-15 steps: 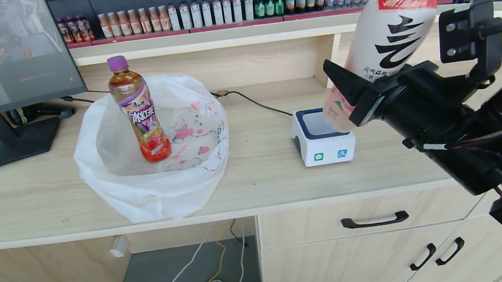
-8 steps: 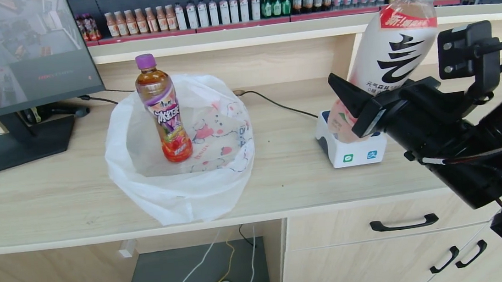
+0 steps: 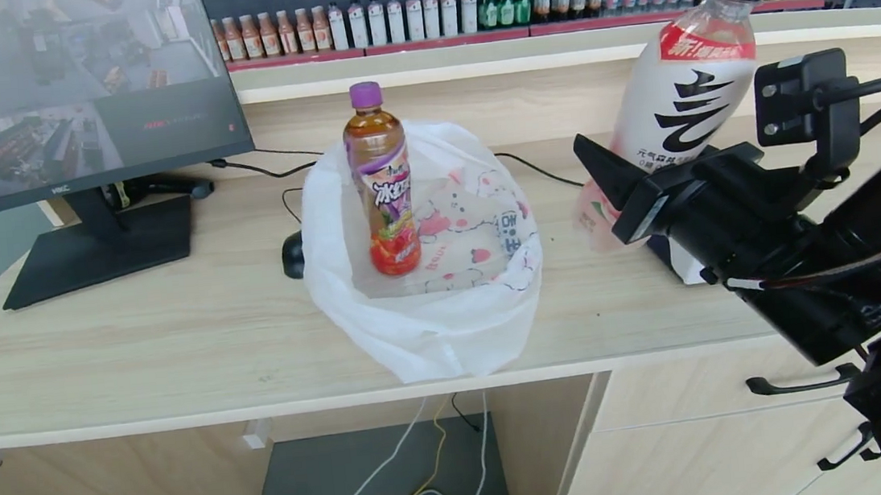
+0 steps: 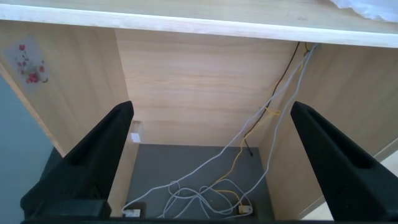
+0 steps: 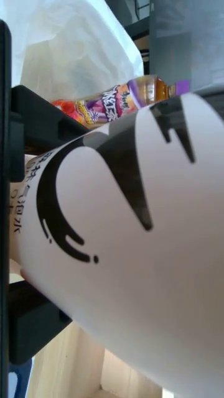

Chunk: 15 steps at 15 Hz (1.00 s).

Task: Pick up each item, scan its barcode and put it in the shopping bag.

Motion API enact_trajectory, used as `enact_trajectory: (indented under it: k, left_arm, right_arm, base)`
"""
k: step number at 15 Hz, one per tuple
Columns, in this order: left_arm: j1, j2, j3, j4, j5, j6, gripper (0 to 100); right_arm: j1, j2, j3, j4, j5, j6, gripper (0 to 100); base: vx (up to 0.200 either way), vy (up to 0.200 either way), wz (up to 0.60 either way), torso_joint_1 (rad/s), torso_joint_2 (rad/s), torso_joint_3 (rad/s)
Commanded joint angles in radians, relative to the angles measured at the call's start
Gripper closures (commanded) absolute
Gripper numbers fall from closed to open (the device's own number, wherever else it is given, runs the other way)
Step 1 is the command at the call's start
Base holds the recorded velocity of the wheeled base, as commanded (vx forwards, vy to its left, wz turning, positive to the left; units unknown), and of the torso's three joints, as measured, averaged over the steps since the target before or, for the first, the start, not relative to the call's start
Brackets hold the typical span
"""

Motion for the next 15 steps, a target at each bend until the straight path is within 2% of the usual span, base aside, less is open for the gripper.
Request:
enact_trajectory:
  k: [1, 6, 15]
  left_arm:
    - [0.000, 0.000, 0.000, 0.000, 0.000, 0.000, 0]
    - [-0.002, 0.000, 0.000, 0.000, 0.000, 0.004, 0]
    - [0.000, 0.000, 0.000, 0.000, 0.000, 0.003, 0]
  right_arm:
    - [0.002, 0.013, -0.008, 0.001, 0.000, -0.001, 100]
    - [0.005, 0.044, -0.057, 0.001, 0.001, -0.001, 100]
    - [0.010, 0.122, -0.135, 0.001, -0.002, -0.001, 100]
  base:
    - [0.000, 0.200, 0.00, 0.002, 0.00, 0.002]
    - [0.000, 0.200, 0.00, 0.000, 0.00, 0.001]
    - [0.000, 0.000, 0.00, 0.000, 0.00, 0.000]
